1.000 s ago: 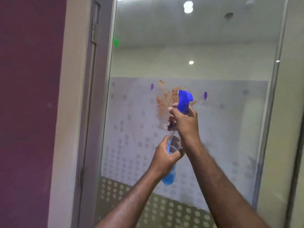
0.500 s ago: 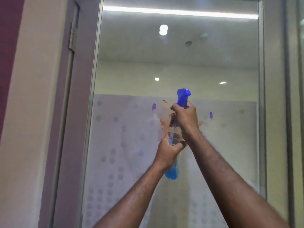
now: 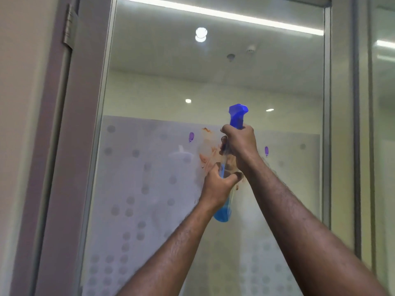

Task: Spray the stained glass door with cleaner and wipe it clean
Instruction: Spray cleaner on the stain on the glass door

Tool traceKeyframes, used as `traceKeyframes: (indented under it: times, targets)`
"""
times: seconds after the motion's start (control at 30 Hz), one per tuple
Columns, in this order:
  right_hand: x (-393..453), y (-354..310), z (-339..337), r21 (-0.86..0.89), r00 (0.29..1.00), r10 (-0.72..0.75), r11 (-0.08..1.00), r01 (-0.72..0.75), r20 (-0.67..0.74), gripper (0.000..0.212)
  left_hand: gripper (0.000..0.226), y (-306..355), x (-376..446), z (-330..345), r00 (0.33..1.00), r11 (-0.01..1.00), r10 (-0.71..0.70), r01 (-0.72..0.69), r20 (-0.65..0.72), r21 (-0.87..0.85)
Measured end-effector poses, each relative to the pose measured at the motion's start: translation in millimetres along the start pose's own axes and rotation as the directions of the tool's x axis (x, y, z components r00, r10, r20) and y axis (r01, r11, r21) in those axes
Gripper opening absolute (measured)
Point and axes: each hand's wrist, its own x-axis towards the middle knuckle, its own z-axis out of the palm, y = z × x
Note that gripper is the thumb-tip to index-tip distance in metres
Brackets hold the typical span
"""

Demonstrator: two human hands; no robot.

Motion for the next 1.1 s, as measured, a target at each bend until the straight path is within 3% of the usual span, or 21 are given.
traceKeyframes:
  times: [0.27, 0.53, 0.77, 1.1]
  targets:
    - [7, 1, -6, -0.011, 0.999, -0.033, 0.999, 0.033, 0.015, 0.007, 0.076, 2, 2, 9, 0.999, 1.000, -0.003, 0.003, -0.039, 0.019]
    - [6, 0, -20, -0.038, 0.998, -0.064, 0.997, 0.064, 0.009, 0.008, 0.055, 6, -6, 24, 1.000, 1.000, 0.004, -0.004, -0.021, -0.021]
    - [-25, 27, -29, -0.086, 0.999, -0.040, 0.996, 0.038, -0.019, 0.018, 0.060, -23, -36, 28, 0.998, 0.998, -0.055, 0.055, 0.028, -0.016]
    - [-80, 87, -18, -0.109, 0.994, 0.099, 0.990, -0.094, 0.036, 0.011, 0.062, -90, -88, 18, 0.987, 0.987, -0.159, 0.159, 0.005, -0.021]
